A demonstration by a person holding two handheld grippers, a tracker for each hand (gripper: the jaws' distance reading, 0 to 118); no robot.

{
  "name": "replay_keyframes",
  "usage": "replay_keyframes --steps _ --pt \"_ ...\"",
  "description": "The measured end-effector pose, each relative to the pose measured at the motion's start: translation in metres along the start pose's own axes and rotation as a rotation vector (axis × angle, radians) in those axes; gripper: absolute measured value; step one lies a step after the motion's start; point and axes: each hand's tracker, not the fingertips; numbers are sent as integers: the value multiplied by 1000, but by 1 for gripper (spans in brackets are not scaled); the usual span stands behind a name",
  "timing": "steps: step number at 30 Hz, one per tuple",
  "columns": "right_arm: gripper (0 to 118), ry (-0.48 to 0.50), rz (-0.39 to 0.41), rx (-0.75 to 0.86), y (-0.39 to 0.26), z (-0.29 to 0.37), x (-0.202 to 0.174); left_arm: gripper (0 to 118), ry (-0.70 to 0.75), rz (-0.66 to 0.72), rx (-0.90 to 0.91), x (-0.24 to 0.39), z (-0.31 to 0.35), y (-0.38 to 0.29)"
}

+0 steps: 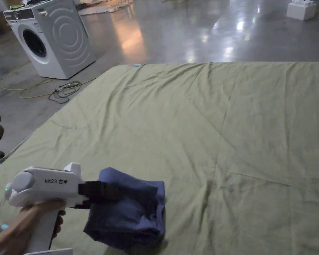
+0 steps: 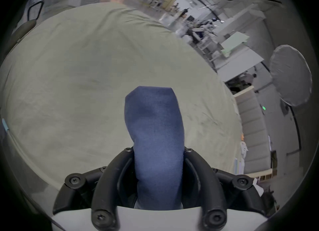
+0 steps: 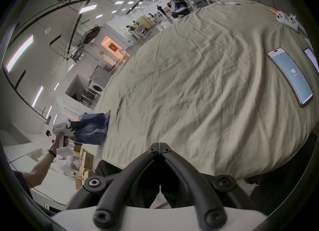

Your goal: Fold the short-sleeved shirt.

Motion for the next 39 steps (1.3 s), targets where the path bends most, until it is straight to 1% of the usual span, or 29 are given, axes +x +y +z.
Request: replay_keyframes --steps 2,3,4,5,6,7,9,11,13,14,18,21,23,24,25,26,27,28,29,30,31,32,34,35,36,37,38,39 --pt "0 -10 2 -7 1 -3 -6 38 65 13 28 -27 -17 12" --pt "0 -15 5 -16 2 -6 -8 40 56 20 20 -35 -25 17" --pt "0 -24 11 -26 3 -7 -9 47 68 27 16 -40 -30 19" --pt "0 -35 23 -33 5 -8 -11 64 139 26 20 -44 -33 22" --pt "0 -39 37 -34 6 -7 -13 75 206 0 29 -32 -36 15" --pt "0 -41 49 -34 7 -7 -14 82 257 -35 34 -29 -34 16" --pt "0 -33 57 -28 9 -5 -11 83 351 -115 9 -23 -23 23" --pt "0 -26 60 -28 13 -5 -9 83 440 -227 3 24 -3 8" --pt "0 -36 101 -7 19 0 -10 83 487 -339 93 58 23 4" --pt "0 -45 138 16 24 4 -11 82 476 -387 157 82 38 -2" --pt "0 -59 257 120 45 27 -24 82 193 -491 395 170 95 -38" --pt "0 -126 380 250 62 53 -46 82 66 -588 596 239 124 -91" --pt "0 -152 435 351 69 70 -59 82 22 -649 695 276 133 -126" --pt "0 -150 450 401 72 79 -65 82 19 -664 747 295 132 -145" --pt "0 -141 457 446 75 85 -67 82 76 -697 787 316 125 -164" --pt "0 -130 459 493 78 92 -71 82 114 -773 814 333 118 -177" --pt "0 -122 466 548 80 100 -76 81 128 -862 844 351 110 -196" --pt "0 -118 477 601 81 107 -80 78 131 -916 880 363 105 -212" --pt "0 -119 484 655 82 117 -86 78 137 -930 905 377 100 -228" --pt "0 -120 486 679 83 125 -90 78 150 -936 900 372 88 -229" --pt "0 -121 489 700 83 132 -93 75 179 -937 874 381 84 -235" --pt "0 -130 494 726 83 140 -95 61 214 -939 852 389 80 -241" --pt "0 -148 492 732 82 148 -92 33 193 -947 859 392 79 -247" --pt "0 -161 494 746 81 152 -92 24 168 -917 851 393 81 -249" --pt "0 -163 494 748 79 156 -90 22 121 -887 856 391 85 -252" --pt "0 -159 499 750 78 158 -88 16 93 -869 868 390 89 -255" --pt "0 -158 514 755 78 160 -86 5 80 -846 882 389 92 -260" --pt "0 -180 546 769 76 162 -86 5 75 -839 901 387 95 -264"
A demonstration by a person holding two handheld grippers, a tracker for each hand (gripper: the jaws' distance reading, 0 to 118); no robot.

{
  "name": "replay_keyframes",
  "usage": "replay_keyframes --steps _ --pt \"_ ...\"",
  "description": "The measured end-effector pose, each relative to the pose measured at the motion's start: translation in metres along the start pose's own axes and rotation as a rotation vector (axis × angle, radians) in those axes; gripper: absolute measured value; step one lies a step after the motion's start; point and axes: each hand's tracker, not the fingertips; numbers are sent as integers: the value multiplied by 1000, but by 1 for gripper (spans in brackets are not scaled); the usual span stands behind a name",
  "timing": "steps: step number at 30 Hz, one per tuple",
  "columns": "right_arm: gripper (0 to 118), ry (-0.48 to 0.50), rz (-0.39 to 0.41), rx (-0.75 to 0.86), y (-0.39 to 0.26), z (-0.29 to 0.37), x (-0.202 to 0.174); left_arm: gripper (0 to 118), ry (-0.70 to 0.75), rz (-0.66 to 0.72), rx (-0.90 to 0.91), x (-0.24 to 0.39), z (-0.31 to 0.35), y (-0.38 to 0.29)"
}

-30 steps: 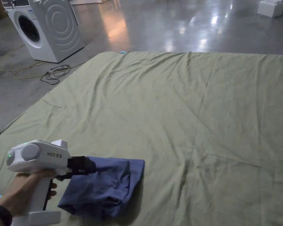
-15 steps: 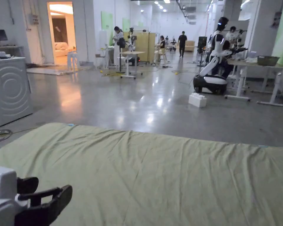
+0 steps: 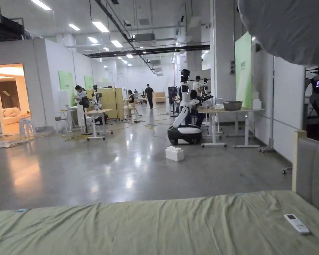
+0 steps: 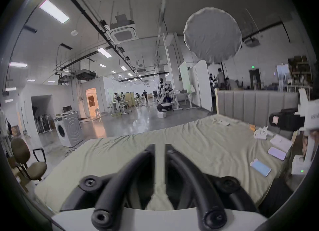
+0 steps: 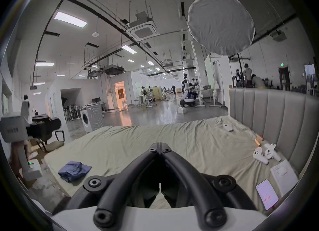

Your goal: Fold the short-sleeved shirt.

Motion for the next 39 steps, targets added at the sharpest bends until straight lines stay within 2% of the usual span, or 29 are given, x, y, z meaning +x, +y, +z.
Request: replay_keyframes --steps 3,7,9,15,17,24,28,35,36,39 --pt "0 -65 63 0 2 4 -1 0 13 13 38 5 18 1" --pt "0 -54 -29 18 -1 9 4 0 68 15 29 6 27 0" --pt "0 -60 -40 23 -1 9 4 0 68 25 20 0 27 1" --pt "0 -70 -35 38 3 12 1 0 88 38 21 -1 22 1" --pt "0 -45 -39 33 4 11 0 0 108 14 4 2 17 -2" --pt "1 -60 59 53 10 9 -12 1 96 41 -12 1 18 -2" --pt "1 -44 32 48 13 10 -12 1 82 53 -15 -2 19 -1" --pt "1 -48 42 51 16 11 -13 1 76 73 1 0 19 2" --pt "3 -49 43 52 16 11 -13 1 74 78 2 0 19 3" --pt "29 -56 45 57 18 12 -12 10 73 88 7 -1 20 4"
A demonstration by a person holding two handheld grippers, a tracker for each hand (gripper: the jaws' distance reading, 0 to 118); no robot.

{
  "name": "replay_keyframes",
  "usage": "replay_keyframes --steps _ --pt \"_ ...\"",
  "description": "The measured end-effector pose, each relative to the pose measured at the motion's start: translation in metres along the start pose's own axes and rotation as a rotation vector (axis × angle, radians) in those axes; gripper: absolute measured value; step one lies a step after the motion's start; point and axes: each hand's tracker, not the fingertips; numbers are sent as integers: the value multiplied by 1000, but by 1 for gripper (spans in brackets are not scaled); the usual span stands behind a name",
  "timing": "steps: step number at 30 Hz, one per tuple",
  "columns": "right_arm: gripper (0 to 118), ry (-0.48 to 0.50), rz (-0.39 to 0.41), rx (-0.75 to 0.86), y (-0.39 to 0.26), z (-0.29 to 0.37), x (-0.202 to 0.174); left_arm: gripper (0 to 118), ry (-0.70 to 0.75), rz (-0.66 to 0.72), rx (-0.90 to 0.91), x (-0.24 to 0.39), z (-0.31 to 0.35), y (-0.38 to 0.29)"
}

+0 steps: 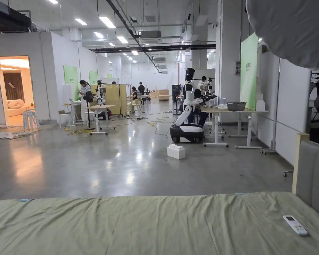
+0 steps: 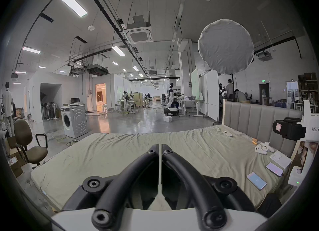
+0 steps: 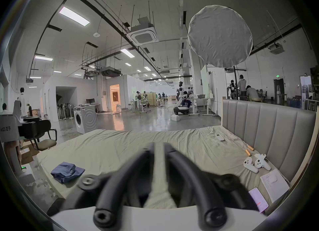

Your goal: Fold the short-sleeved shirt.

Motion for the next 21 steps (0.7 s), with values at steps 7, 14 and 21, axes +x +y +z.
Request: replay_keyframes --steps 7,14,21 --pt "93 23 24 2 3 -2 -1 87 22 -19 29 -1 3 1" --pt "118 28 68 22 3 -1 -12 118 37 -7 50 -1 4 1" --pt "118 16 56 12 -1 -2 -7 118 50 8 50 -8 4 2"
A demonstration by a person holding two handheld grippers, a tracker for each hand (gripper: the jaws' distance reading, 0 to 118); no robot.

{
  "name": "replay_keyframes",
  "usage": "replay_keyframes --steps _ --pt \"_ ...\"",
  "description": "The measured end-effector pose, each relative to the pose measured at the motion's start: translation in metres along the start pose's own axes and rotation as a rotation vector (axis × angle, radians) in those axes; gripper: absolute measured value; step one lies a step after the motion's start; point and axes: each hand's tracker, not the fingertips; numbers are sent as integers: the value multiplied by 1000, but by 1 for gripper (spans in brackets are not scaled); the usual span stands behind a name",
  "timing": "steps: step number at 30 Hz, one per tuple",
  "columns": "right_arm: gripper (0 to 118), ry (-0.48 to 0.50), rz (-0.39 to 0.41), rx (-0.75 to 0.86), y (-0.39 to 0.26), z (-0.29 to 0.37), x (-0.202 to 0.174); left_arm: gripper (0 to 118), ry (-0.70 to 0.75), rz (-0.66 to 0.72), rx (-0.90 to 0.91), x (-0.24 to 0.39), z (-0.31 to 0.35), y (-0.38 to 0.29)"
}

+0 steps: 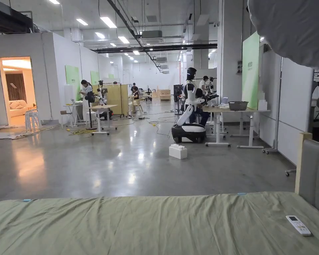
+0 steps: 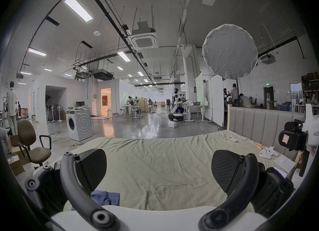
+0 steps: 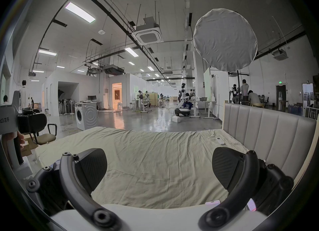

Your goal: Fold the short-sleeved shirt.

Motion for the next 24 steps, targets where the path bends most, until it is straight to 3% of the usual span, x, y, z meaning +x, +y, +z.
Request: replay_keyframes --steps 24 --pt "118 -60 8 -46 -5 -5 1 118 -8 9 -19 -6 -5 -7"
